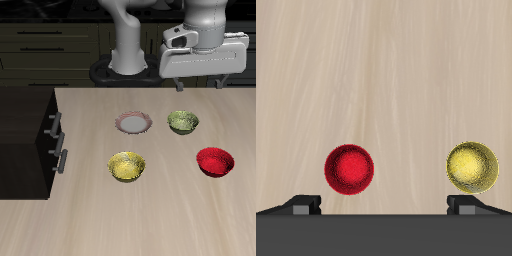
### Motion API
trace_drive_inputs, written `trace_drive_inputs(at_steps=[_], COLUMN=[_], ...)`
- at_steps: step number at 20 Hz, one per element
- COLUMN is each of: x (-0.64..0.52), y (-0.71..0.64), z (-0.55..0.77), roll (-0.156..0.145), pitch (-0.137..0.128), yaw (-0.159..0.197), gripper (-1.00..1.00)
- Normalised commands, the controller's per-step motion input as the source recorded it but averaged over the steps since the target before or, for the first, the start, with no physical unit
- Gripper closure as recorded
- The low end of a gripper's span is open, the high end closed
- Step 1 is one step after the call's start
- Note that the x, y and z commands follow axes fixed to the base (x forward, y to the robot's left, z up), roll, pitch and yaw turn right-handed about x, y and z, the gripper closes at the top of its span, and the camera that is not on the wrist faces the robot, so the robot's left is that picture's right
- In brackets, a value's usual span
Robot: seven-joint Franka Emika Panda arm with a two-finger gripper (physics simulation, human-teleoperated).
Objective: Place the red bowl on top of the wooden cabinet
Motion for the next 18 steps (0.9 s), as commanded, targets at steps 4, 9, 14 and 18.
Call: trace_drive_inputs(at_steps=[4,9,14,18], x=[0.02,0.0,0.01,0.07], y=[0.07,-0.04,-0.03,0.16], z=[0.03,-0.04,-0.08,-0.03], roll=[-0.021,-0.027,-0.015,0.019], pitch=[-0.006,0.007,0.016,-0.008], yaw=[0.023,0.022,0.007,-0.01], gripper=[-1.0,-1.0,-1.0,-1.0])
